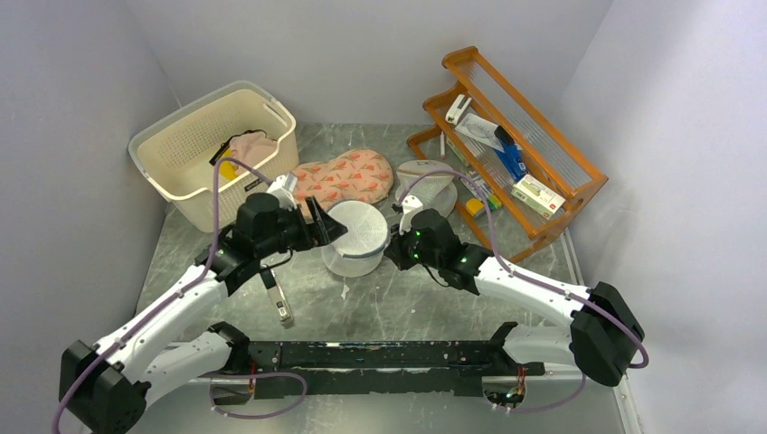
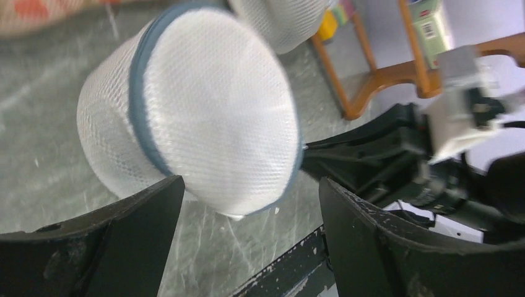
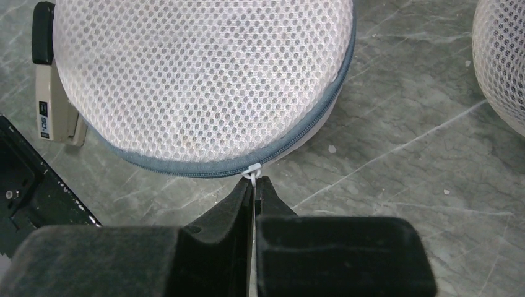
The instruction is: Unzip the laundry bag and remove the bra
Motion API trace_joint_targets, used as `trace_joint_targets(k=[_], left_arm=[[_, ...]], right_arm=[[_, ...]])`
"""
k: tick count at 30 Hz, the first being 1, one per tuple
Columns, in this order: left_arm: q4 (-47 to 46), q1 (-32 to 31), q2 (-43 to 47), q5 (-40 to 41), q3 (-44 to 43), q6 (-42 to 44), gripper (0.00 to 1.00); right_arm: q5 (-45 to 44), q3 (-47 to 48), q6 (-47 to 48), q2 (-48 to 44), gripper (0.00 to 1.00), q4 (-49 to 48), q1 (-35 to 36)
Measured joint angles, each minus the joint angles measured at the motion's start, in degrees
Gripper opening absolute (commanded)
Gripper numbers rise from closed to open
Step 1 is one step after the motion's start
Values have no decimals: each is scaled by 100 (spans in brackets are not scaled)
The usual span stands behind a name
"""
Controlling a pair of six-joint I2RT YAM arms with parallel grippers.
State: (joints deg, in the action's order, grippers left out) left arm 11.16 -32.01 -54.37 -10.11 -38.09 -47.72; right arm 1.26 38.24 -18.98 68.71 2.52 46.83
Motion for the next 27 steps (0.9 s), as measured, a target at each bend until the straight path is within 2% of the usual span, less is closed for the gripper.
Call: trace_joint_targets(k=[5,10,14,18,22,27], left_arm=[[70,0,184,-39,-610,876,88],[68,-90,-177,-404,-973,1668,88],[216,-490,-695,-483,-1224,2424,97],[533,-1287,-1241,-129,-1574,3189,99],[739,-2129,-1698,667,-1764,3709,93],[791,-2455,-1941,1440,-1768,3941,83]], right_arm=[[52,-24,-2,-39,0,-55,0],[48,-24,-2,-57,0,-101,0],[26,-24,-9,-68,0,-116,0],[55,-24,-26,-81,0,-188,0],[90,-24,-37,-90,0,-234,0],[103,-24,-52,-138,0,-232,0]])
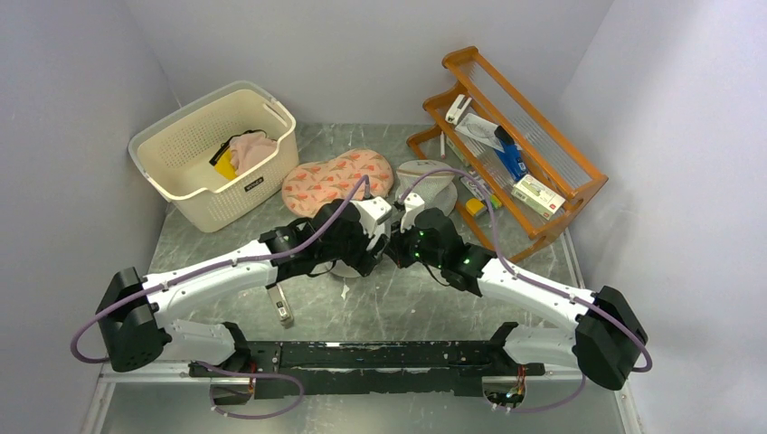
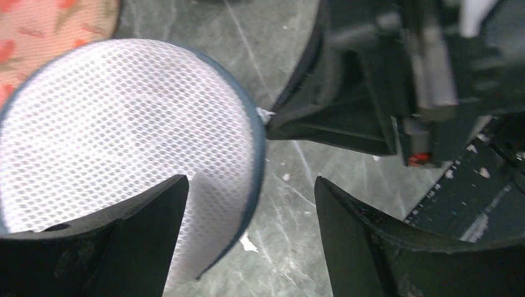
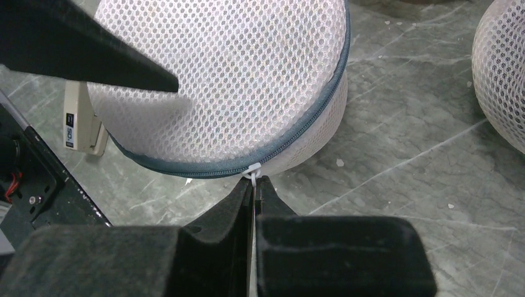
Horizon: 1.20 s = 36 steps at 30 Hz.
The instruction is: Unzip the laundry bag and remove the bra
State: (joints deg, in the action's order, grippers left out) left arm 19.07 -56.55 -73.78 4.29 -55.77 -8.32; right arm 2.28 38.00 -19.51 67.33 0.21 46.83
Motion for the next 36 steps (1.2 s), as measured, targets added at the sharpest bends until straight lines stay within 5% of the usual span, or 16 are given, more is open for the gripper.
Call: trace_joint_targets(k=[9,22,32,36], left_arm=[[-365,13,-205,452,76,11,72],[-435,-7,-262,605,153,-114,15],[-450,-13,63,678,299,-291,7],[-439,-13,199,723,389,-376,15]], right_arm=[[55,-9,-20,-142,0,0,0],[33,-20,-129,-81,0,-85,0],[343,4,-227,258,0,-223,-822],[627,26,-162,306,0,-208,-1084]])
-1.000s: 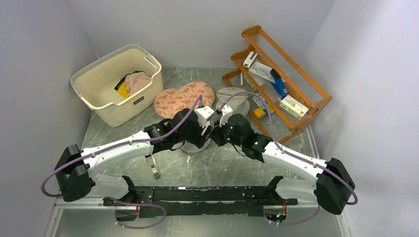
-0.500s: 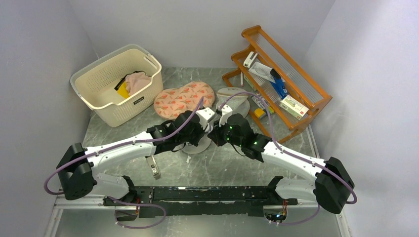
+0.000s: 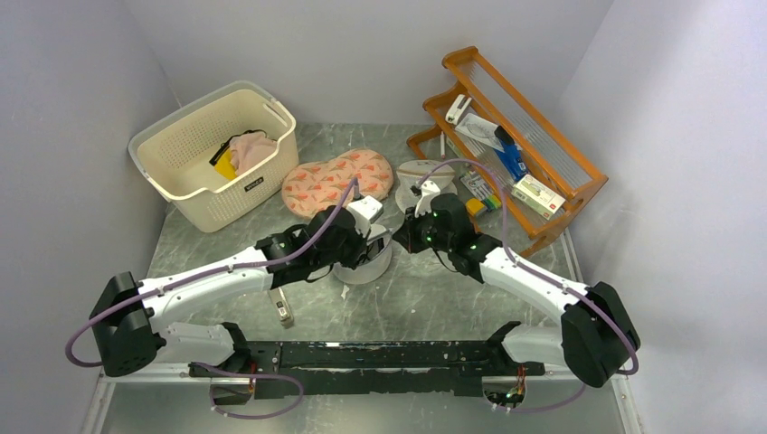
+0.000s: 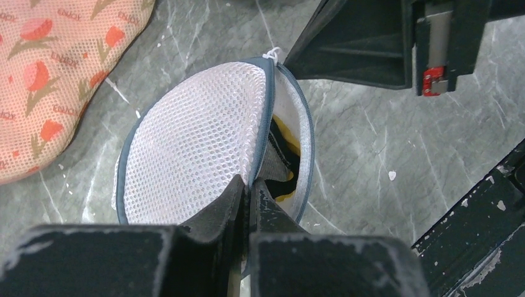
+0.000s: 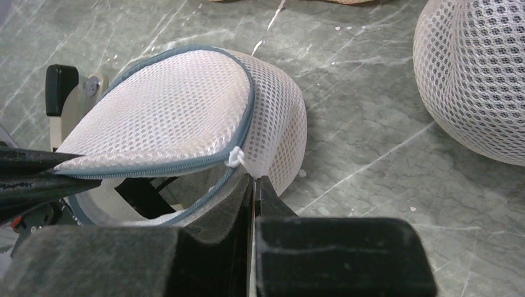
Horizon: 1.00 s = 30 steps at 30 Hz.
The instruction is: Unzip the laundry bag and remove the bra
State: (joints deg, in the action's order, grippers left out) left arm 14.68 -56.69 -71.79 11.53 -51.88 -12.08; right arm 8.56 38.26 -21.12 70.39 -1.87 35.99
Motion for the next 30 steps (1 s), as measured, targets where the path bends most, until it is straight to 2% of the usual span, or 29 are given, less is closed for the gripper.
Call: trace_joint_targets(k=[6,9,12,14,18,22,24,25,28,30], left_arm=[[186,0,42,31,28,-79,53],[302,0,-52,31,-46,-85,62],[317,0,-168,31,-133,-70,63],[310,0,-232,33,-177,-50,59],[317,0,-503,35,-387,-35,39],[323,0,-625,46,-455,-33,30],[313,0,-601,50,-448,-35,27],[310,0,-570,50,-433,-35,24],[269,0,-378,44,-284,-15,16],[269,0,-229,26,-190,50,10]], right_arm=[[726,0,251,-149,0,-9,-79],[1104,-24,245,-345,0,-96,-76],[1318,-92,168,-514,0,-260,-76],[1397,-118,138,-533,0,-328,-72],[1390,-127,68,-487,0,-332,-63],[1150,-125,17,-490,0,-269,-61],[872,-120,-31,-490,17,-131,-68],[754,-120,-57,-490,29,-66,-76],[682,-101,-37,-437,42,44,-177],[793,7,63,-293,44,83,-284]])
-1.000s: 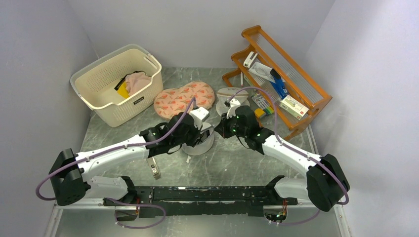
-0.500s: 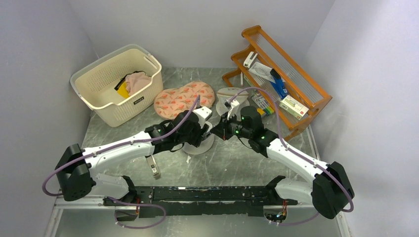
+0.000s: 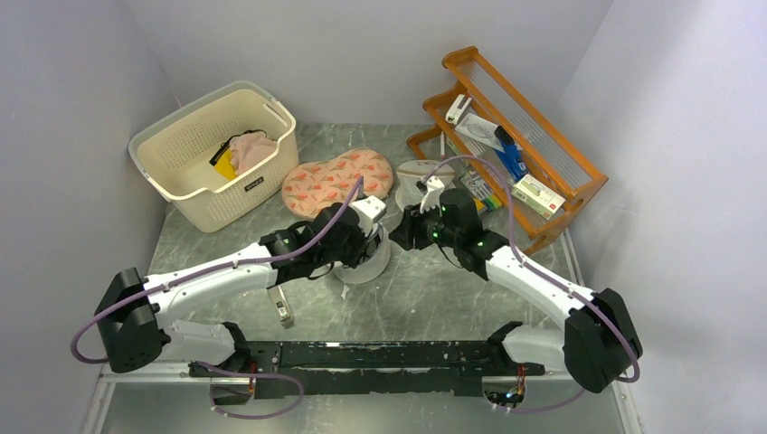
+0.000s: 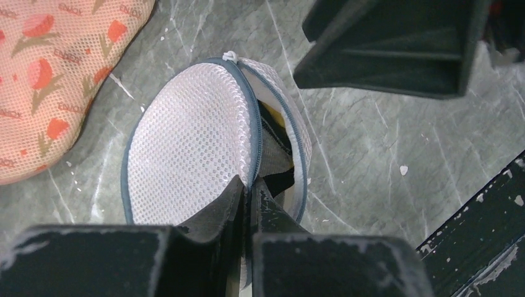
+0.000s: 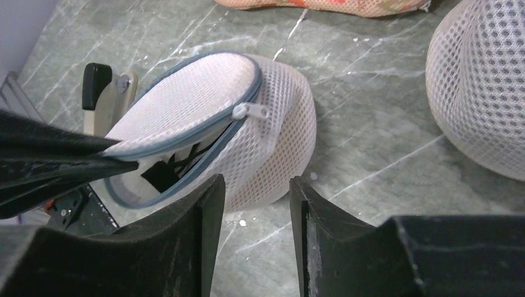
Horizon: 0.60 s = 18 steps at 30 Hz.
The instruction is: Unzip the laundry bag and remove the bra
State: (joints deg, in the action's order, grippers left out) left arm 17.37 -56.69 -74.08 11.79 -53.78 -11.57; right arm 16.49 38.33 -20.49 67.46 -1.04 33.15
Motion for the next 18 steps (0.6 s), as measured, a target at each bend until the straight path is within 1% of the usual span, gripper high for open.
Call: trace_joint_targets(k=[1,3,6,7,8,10,11,15,16,18], left_arm=[[0,0,50,-15,22,42,9],[-17,0,125,-52,39,144,9],[-66,0,177,-66,59,243,17],[-74,0,177,-66,59,264,18],[-83,0,177,-66,59,273,18],[-81,0,173,-48,59,269,21],[-79,0,166,-22,59,260,23],[-63,0,92,210,59,197,38],[-42,0,79,256,59,184,44],[2,0,52,372,59,149,47]], right_arm=[[63,61,35,79,44,9,-48],[195,181,114,223,44,13,-138],[404,289,153,339,42,-4,-195],[527,326,149,426,41,-52,-203],[621,328,144,476,35,-103,-203],[859,323,101,625,17,-212,-203],[966,321,50,693,13,-264,-201],[1392,138,-278,833,11,-730,-186],[1495,81,-350,866,11,-855,-162],[1637,-9,-472,922,11,-1021,-98]])
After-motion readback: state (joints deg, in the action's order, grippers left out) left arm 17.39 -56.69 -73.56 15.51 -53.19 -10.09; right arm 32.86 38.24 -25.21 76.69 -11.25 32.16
